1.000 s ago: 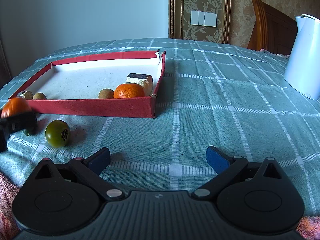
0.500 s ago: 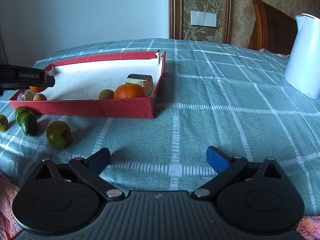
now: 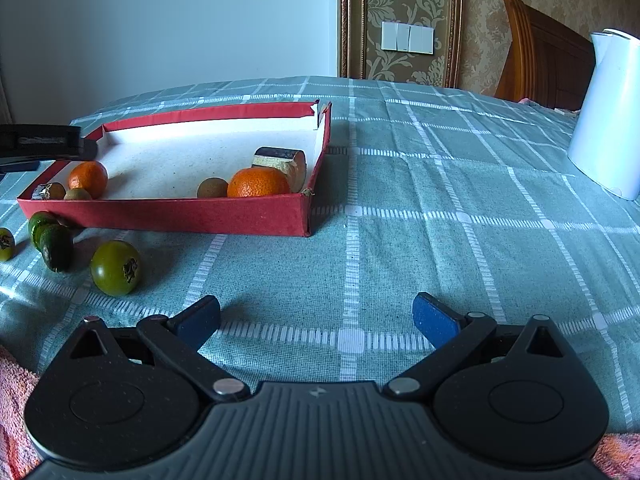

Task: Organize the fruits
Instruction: 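Carry the mandarin into the red tray and open the left gripper, then move the right gripper onto the green tomato and close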

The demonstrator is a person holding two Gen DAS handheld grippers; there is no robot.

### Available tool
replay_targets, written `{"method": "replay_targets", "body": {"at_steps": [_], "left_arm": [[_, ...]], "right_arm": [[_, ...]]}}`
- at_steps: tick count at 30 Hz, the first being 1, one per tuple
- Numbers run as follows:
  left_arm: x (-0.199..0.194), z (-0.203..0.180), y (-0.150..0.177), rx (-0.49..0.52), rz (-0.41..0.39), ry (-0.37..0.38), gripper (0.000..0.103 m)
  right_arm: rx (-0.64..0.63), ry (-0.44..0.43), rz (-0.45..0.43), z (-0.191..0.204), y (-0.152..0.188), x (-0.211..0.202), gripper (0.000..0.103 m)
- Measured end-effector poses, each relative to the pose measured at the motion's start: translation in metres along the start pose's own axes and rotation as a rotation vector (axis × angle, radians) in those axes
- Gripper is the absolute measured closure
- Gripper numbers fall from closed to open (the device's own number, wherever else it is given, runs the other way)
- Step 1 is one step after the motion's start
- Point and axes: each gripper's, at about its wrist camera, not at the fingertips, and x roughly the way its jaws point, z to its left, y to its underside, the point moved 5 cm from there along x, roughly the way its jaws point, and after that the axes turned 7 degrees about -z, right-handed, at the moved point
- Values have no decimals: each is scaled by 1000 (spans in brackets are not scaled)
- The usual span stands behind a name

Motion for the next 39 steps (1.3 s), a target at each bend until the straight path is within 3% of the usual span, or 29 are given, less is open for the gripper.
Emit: {"method": "replay_targets", "body": {"at_steps": [4, 11, 17, 23, 30, 37, 39], "left_arm": [[-51, 2, 7, 34, -52, 42, 6], [-105, 12, 54, 113, -56, 62, 5], [-98, 27, 80, 150, -11, 31, 5], [-77, 39, 92, 105, 87, 19, 5], [-66, 56, 95, -1, 162, 75, 0], [-67, 55, 94, 4, 156, 80, 0], [-67, 55, 94, 3, 156, 81, 0]], "right_arm": [[1, -1, -1, 0, 0, 0, 0], [1, -1, -1, 1, 0, 0, 0], [1, 0, -1, 1, 0, 0, 0], [1, 0, 0, 1, 0, 0, 0], [1, 0, 0, 1, 0, 0, 0], [3, 4, -3, 2, -1, -2, 0], [17, -41, -17, 8, -5, -10, 0]]}}
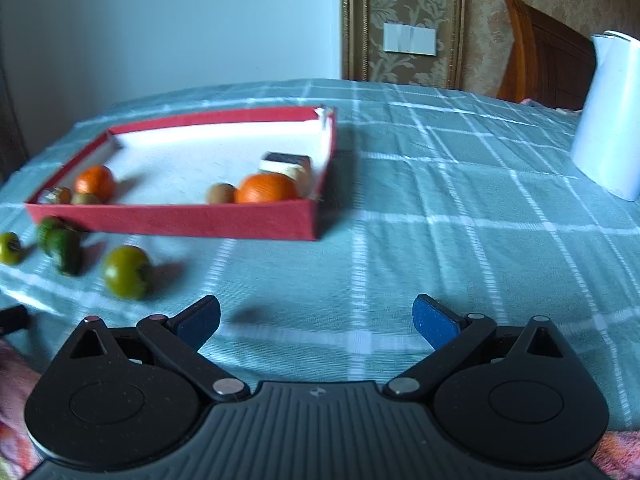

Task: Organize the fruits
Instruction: 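Move the right gripper onto the green tomato and close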

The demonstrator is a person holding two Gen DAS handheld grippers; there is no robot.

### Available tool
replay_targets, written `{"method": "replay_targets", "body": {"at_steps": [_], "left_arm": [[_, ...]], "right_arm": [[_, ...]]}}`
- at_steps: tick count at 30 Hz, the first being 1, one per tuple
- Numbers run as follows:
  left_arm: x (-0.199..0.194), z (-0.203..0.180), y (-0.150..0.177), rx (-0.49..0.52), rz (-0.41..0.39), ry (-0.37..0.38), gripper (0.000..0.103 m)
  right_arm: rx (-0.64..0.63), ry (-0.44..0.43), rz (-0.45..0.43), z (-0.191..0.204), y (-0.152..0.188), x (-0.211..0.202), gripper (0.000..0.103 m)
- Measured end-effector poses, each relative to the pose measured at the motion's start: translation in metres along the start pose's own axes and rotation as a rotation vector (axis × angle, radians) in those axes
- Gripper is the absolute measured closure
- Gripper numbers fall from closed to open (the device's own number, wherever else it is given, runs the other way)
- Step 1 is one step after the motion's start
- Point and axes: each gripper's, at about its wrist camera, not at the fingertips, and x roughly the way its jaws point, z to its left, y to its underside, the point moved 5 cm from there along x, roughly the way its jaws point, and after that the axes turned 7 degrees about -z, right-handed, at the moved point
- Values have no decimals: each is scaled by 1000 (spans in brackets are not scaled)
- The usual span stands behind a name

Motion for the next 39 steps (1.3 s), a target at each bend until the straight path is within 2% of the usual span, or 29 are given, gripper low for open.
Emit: {"method": "replay_targets", "body": {"at_steps": [4, 11, 16, 19, 21, 30, 34, 39], "left_arm": [[0, 1, 0, -2, 0, 0, 0], [-2, 1, 1, -4, -4, -2, 0], [-3, 1, 1, -2, -10, 3, 0], [-3, 1, 2, -2, -10, 2, 0], [-3, 1, 2, -2, -10, 2, 0], [-4, 1, 2, -3, -10, 2, 0], [-3, 1, 2, -3, -10, 2, 0], [-3, 1, 2, -3, -10, 1, 0]], "right_arm": [[-53, -58, -74, 26, -13, -20, 0], [-222, -104, -84, 75, -15, -16, 0], [-241, -149, -86, 91, -13, -7, 3], [-238, -162, -75, 96, -13, -2, 10], [-235, -161, -65, 98, -12, 2, 19], [-200, -185, -23, 97, -4, 16, 47], [-192, -195, -22, 97, -1, 19, 48], [-187, -216, -26, 97, -2, 19, 64]]}}
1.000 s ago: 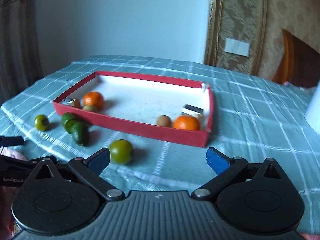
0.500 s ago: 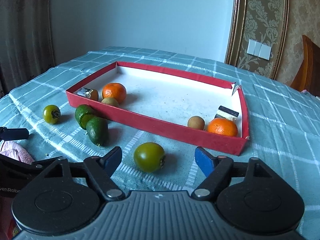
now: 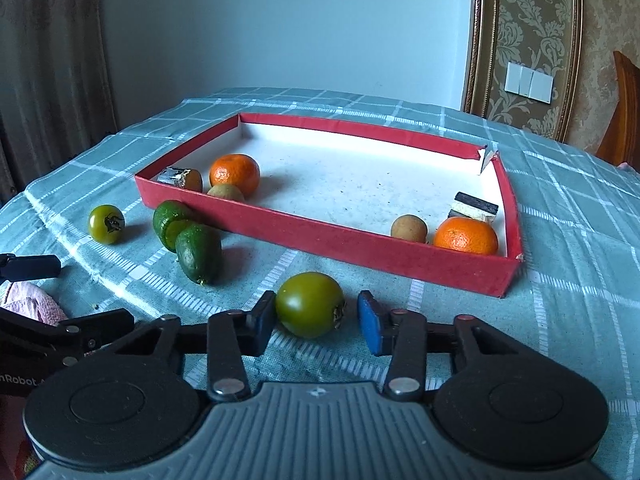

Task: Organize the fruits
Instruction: 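Move the right gripper onto the green tomato and close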

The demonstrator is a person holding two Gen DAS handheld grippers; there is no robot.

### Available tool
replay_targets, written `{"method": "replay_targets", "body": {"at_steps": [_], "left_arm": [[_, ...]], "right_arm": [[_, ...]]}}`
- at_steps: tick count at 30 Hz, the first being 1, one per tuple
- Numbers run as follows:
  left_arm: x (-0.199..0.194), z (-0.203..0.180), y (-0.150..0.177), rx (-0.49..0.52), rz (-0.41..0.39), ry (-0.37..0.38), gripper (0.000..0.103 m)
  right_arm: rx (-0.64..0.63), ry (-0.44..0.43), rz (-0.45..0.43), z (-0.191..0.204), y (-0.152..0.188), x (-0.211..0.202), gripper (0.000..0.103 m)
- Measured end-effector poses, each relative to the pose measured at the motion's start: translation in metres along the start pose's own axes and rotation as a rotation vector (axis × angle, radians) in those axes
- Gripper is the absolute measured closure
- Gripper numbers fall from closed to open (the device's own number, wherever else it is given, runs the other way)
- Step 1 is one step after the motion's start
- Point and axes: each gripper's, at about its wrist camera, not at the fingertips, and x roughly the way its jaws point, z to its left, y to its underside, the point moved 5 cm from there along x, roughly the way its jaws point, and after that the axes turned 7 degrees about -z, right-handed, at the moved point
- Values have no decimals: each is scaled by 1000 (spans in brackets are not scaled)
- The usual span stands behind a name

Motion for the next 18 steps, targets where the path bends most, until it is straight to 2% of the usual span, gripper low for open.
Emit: {"method": "replay_targets", "body": {"at_steps": [2, 9, 14, 18], "left_arm": [[0, 0, 0, 0, 0, 0, 0], [0, 0, 0, 0, 0, 0, 0], [0, 0, 0, 0, 0, 0, 0], [0, 0, 0, 0, -1, 0, 0]], "right_arm": [[6, -10, -2, 1, -1, -1, 68], [47, -36, -46, -3, -10, -12, 68], [57, 11, -119, -23, -43, -20, 68], [51, 55, -116, -42, -61, -6, 68]]}}
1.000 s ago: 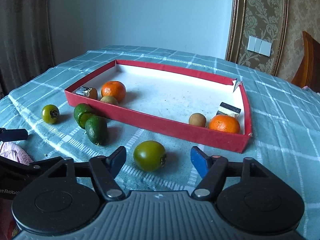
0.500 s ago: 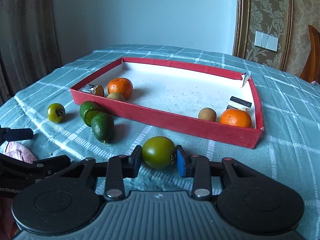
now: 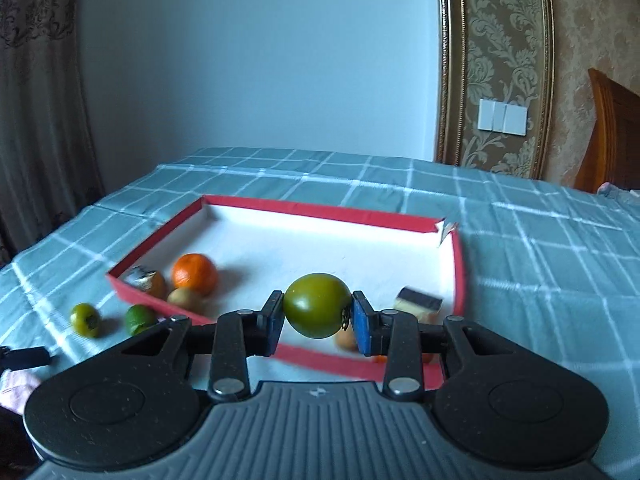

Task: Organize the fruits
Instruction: 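Carry the green tomato into the red tray and open the right gripper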

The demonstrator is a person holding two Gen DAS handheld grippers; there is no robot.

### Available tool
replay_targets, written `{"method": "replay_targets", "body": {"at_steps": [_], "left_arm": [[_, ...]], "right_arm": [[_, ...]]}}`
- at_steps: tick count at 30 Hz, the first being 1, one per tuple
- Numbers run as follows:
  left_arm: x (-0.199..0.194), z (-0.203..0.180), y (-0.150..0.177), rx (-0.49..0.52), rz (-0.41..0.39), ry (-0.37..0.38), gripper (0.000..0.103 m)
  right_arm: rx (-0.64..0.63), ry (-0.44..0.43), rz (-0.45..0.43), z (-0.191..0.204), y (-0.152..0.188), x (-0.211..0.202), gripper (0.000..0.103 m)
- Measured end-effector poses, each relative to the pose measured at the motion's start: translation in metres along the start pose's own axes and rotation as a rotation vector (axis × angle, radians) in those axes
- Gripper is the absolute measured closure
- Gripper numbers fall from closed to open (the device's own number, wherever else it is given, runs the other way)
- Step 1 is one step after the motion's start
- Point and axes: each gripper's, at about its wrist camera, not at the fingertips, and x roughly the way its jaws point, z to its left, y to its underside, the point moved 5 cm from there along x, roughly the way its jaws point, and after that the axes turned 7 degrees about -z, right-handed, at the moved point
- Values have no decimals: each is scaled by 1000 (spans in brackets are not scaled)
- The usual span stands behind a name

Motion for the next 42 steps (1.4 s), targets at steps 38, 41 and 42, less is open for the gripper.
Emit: {"method": "replay_targets", "body": {"at_steps": [38, 41, 42], "left_arm": [[1, 1, -1, -1, 4, 0, 0], [2, 1, -1, -1, 4, -1, 0], [2, 1, -1, -1, 4, -1, 0]], "right_arm": [[-107, 214, 59, -28, 6, 58, 42], [-78, 210, 31, -30, 2, 41, 42], [-65, 205, 15, -31, 0, 34, 42]]}}
